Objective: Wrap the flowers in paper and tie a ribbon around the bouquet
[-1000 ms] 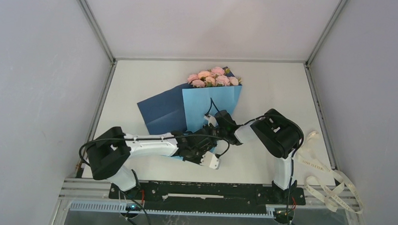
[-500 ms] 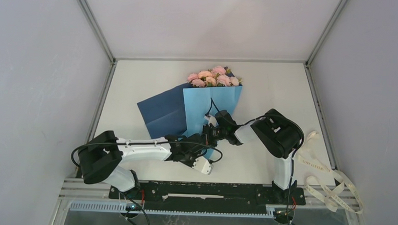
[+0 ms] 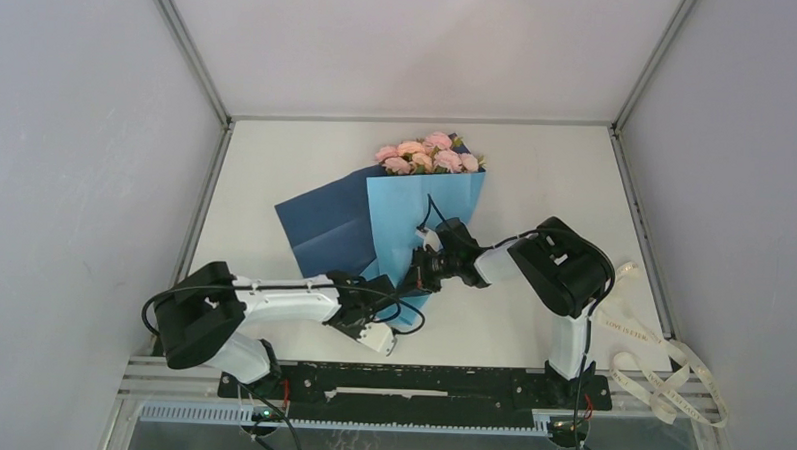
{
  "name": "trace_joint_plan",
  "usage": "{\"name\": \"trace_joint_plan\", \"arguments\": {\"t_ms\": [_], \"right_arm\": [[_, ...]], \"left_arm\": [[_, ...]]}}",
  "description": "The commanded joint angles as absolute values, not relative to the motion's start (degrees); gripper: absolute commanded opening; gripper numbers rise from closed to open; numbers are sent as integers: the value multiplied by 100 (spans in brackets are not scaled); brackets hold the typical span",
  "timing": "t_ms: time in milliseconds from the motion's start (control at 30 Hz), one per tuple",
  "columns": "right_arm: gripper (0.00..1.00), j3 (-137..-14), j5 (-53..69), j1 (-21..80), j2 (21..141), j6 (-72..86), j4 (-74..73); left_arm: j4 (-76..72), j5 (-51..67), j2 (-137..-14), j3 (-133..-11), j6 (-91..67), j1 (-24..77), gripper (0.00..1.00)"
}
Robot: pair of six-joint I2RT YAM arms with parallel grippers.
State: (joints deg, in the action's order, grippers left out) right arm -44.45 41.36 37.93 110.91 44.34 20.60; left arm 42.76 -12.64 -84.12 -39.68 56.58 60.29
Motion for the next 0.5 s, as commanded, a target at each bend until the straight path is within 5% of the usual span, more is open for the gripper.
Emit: {"name": "trace_joint_plan", "arguments": {"t_ms": [0,300,467], "right_arm": [[0,-4293,3399,3698,11101,4043,1551],[0,-4298,3406,3759,11139,4132,1675],[0,-4298,3415,3814,11162,4238,1824]], "left_arm": [[4869,-1189,-8444,-3742,5703,5963,3],[5133,-485,-7703,-4149,5347,5025,8],[4917,1367,-7306,-5555,3775,3012,32]]}}
